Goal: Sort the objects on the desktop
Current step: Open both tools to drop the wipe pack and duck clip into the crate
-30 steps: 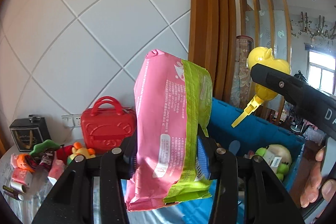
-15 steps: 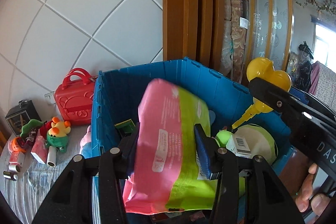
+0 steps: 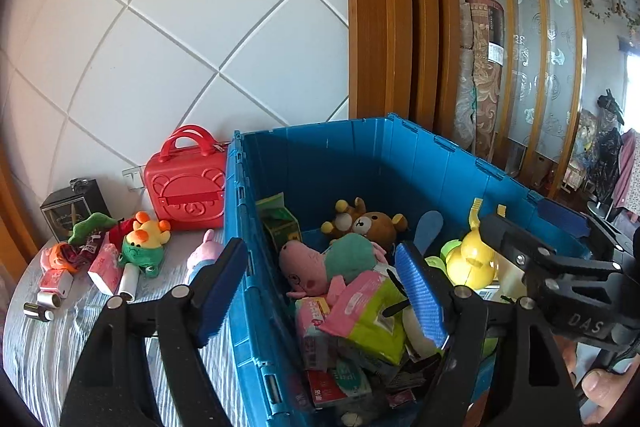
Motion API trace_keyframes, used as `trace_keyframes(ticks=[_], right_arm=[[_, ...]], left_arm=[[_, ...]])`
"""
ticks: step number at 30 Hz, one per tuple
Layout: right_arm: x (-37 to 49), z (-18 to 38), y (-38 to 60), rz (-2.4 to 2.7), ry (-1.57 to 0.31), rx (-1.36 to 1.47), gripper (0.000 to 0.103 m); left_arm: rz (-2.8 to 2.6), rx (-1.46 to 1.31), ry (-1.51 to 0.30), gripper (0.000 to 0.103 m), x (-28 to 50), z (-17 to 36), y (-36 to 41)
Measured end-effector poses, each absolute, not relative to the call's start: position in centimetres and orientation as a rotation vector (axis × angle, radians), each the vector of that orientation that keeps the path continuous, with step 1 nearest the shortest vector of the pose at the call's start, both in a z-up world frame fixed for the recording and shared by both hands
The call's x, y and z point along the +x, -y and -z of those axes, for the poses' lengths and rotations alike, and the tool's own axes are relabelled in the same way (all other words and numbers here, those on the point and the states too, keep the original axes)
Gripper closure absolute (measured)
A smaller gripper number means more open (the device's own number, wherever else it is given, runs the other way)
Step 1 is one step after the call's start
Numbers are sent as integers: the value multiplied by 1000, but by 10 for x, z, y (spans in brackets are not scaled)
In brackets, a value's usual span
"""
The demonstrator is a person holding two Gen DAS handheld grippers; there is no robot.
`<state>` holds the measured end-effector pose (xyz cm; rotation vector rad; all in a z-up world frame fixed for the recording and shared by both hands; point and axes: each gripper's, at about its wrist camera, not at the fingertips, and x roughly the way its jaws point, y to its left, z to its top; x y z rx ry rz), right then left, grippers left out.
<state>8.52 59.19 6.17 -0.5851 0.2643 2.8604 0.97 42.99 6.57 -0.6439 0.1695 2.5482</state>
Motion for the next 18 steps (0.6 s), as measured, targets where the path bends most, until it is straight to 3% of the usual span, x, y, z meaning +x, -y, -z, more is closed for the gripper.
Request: trace_keyframes(ticks=[18], right_arm=[[111,-63,-568,-2947,-212,-526,0]], left_arm=[[-2773,-585,-82,27,32,-66,-358]])
